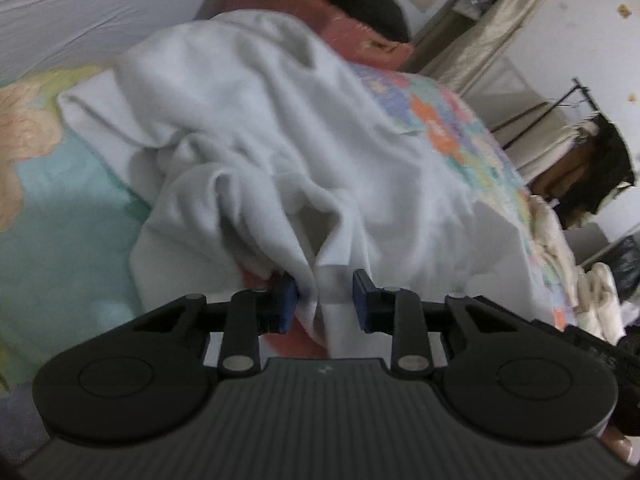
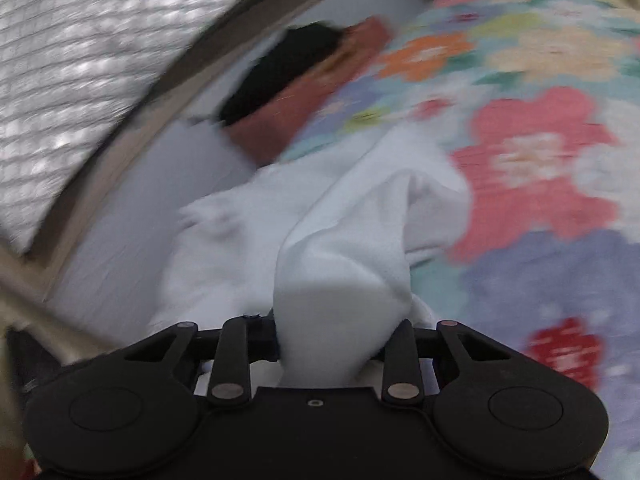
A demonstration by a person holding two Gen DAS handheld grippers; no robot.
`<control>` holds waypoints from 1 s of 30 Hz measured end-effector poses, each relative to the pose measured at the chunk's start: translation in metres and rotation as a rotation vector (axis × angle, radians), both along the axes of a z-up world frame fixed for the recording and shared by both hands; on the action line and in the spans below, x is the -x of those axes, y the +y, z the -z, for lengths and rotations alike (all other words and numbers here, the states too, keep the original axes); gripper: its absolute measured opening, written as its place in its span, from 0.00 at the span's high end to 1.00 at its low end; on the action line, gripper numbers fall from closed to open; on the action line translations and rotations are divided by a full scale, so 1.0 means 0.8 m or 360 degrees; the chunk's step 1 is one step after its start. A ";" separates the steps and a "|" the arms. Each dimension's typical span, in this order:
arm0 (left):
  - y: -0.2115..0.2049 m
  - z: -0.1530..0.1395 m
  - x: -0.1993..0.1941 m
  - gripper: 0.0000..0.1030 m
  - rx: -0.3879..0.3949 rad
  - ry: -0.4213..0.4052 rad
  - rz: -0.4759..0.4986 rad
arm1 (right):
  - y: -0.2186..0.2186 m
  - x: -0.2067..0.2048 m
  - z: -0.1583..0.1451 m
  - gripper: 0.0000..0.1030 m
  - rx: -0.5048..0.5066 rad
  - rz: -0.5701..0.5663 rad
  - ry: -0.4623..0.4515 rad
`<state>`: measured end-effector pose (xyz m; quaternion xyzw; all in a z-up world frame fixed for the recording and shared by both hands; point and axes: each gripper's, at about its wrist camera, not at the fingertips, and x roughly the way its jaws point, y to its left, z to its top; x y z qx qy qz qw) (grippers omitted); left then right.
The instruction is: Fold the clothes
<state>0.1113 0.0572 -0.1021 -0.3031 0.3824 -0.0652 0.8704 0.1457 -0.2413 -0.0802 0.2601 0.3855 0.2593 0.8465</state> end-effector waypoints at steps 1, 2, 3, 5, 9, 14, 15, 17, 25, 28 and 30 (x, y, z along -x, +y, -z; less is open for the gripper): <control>-0.002 -0.005 0.001 0.73 -0.0011 -0.0024 0.0014 | 0.007 0.005 -0.007 0.68 -0.0051 -0.0073 -0.0015; -0.003 -0.011 0.003 0.73 -0.0024 -0.0048 0.0029 | 0.015 0.010 -0.016 0.68 -0.0088 -0.0141 -0.0039; -0.002 -0.017 0.003 0.73 -0.0049 -0.0060 0.0021 | 0.020 0.015 -0.025 0.68 -0.0078 -0.0178 -0.0078; 0.002 -0.025 0.004 0.73 -0.0116 -0.0050 -0.0011 | 0.024 0.024 -0.039 0.68 0.0018 -0.0182 -0.0161; 0.013 -0.028 0.002 0.63 -0.0290 0.0049 -0.0107 | -0.005 0.033 -0.039 0.58 0.0119 0.0039 -0.0133; 0.028 -0.031 -0.001 0.36 -0.0508 0.0173 -0.0228 | -0.078 0.029 -0.022 0.34 -0.0104 0.0346 0.0001; 0.030 -0.032 -0.001 0.34 -0.0551 0.0198 -0.0252 | -0.085 0.026 -0.018 0.28 -0.0105 0.0391 0.0021; 0.041 -0.021 -0.003 0.28 -0.0297 0.0228 -0.0253 | -0.092 0.019 -0.006 0.27 -0.0095 0.0438 0.0074; 0.014 0.014 -0.012 0.46 0.0103 0.0114 -0.0008 | -0.066 -0.011 0.047 0.24 -0.0039 0.0322 0.0234; 0.003 0.022 -0.012 0.58 0.0223 0.0094 0.0065 | -0.046 -0.016 0.044 0.45 0.0001 0.0238 0.0179; -0.006 0.024 -0.013 0.66 0.0203 0.0089 0.0093 | -0.033 -0.015 0.048 0.56 -0.0015 0.0173 0.0177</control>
